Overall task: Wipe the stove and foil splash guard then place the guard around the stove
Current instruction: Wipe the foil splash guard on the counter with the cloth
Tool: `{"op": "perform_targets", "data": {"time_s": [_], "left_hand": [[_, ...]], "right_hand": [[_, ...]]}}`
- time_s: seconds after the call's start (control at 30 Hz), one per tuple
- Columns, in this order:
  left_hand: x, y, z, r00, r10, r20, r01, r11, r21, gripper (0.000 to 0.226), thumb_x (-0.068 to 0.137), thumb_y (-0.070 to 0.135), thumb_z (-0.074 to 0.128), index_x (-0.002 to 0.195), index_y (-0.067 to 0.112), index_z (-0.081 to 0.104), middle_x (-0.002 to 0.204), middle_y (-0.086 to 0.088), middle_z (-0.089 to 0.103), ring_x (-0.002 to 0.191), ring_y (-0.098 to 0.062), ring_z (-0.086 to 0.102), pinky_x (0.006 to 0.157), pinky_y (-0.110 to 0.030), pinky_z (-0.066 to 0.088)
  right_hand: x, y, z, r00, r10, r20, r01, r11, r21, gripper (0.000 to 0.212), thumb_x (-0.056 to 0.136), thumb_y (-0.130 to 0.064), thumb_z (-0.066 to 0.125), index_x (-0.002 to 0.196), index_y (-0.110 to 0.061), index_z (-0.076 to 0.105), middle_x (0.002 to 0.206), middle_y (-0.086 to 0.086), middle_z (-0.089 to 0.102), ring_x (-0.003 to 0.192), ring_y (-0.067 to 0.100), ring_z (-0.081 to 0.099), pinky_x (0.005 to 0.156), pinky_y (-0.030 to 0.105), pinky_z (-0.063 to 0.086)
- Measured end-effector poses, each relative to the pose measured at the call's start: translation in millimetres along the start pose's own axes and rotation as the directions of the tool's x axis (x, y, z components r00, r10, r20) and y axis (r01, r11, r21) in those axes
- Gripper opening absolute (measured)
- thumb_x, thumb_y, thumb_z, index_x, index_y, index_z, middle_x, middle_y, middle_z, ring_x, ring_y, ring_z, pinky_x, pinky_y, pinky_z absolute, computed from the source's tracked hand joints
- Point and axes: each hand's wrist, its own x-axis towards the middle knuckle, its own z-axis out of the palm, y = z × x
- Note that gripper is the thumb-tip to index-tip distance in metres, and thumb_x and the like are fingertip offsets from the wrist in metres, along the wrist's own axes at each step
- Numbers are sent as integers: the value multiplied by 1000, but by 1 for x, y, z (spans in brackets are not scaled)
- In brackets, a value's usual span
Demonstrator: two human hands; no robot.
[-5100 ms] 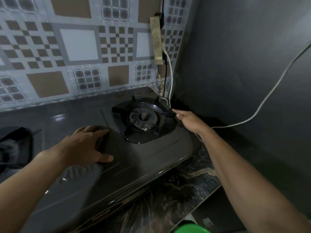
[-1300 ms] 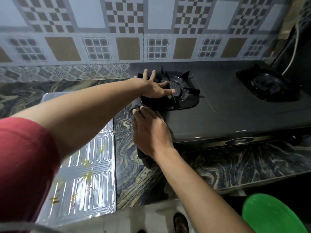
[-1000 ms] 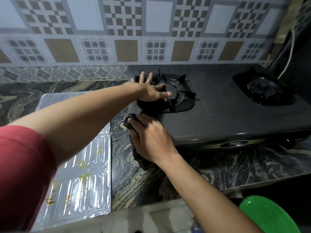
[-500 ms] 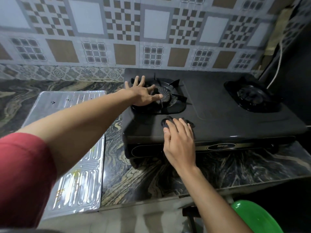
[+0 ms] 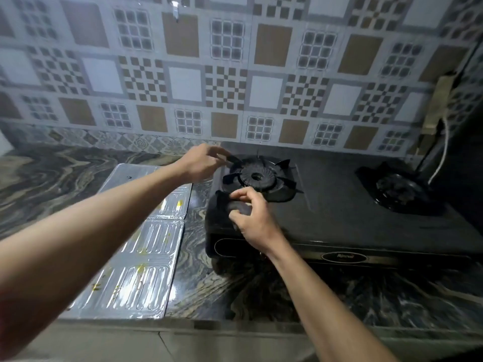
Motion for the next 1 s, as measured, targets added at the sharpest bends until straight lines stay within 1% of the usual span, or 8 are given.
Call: {"op": "perform_targets", "data": {"time_s": [0.1, 0.23, 0.3, 0.4, 0.5, 0.6, 0.7, 1.0], "left_hand": [[-29, 16, -1, 991, -64, 115, 84, 979, -184, 54, 66, 10, 53, 116, 25, 68, 110, 1, 74, 103, -15, 68, 98, -43, 52], [-53, 36, 5, 989, -69, 127, 95, 972, -212, 41, 72, 27, 71, 113, 24, 73, 105, 2, 76, 91, -15, 66, 83, -36, 50], [-61, 42, 5, 997, -56, 55, 68, 968, -243, 39, 76, 38, 76, 103, 10, 73, 97, -6, 72, 85, -22, 61, 78, -38, 46], [-75, 53, 3, 995, -87, -49, 66, 939, -336, 19, 90, 24, 69, 84, 7, 69, 83, -9, 69, 81, -22, 66, 79, -38, 54], [-89, 60, 1, 986, -114, -120, 68, 939, -337, 16, 92, 22, 64, 85, 8, 66, 80, -9, 65, 79, -24, 64, 84, -46, 56], [-102, 61, -7, 966, -181, -186, 99, 919, -382, 19, 96, 16, 61, 77, 12, 62, 69, -2, 63, 65, -17, 62, 68, -33, 56], [-115, 58, -19, 945, -235, -229, 124, 903, -412, 16, 96, 13, 59, 79, 14, 59, 66, 1, 59, 58, -13, 60, 56, -26, 53], [-135, 30, -48, 906, -324, -271, 93, 780, -619, 8, 97, 8, 55, 96, 13, 61, 86, -8, 67, 75, -19, 66, 65, -35, 58]], "right_hand": [[8, -20, -33, 993, 98, -63, -75, 950, 302, 23, 82, 6, 63, 93, -14, 64, 78, -1, 60, 58, 1, 53, 57, 16, 42], [17, -38, -60, 994, 111, 12, -102, 854, 511, 22, 88, 6, 57, 95, -12, 67, 85, 4, 67, 73, 13, 61, 65, 23, 50], [18, -42, -69, 993, 91, 79, -119, 834, 538, 21, 90, 3, 55, 100, -10, 68, 93, 10, 69, 83, 22, 64, 74, 32, 53], [16, -47, -77, 977, 27, 212, -149, 799, 582, 17, 93, -12, 58, 107, -10, 68, 101, 14, 73, 90, 27, 68, 80, 40, 55], [15, -52, -74, 952, -41, 303, -112, 875, 472, 36, 84, -30, 75, 116, -15, 65, 109, 12, 73, 102, 28, 70, 89, 44, 57], [13, -59, -59, 941, -71, 331, -35, 953, 302, 51, 71, -20, 84, 117, -17, 64, 114, 10, 72, 104, 26, 70, 91, 46, 56], [16, -68, -49, 946, -39, 321, -110, 895, 433, 42, 81, 5, 72, 120, -5, 60, 115, 13, 71, 95, 19, 70, 73, 30, 59], [18, -97, -35, 859, -126, 497, -175, 839, 516, 36, 91, 4, 62, 125, -8, 62, 119, 11, 71, 104, 23, 70, 83, 32, 58]]}}
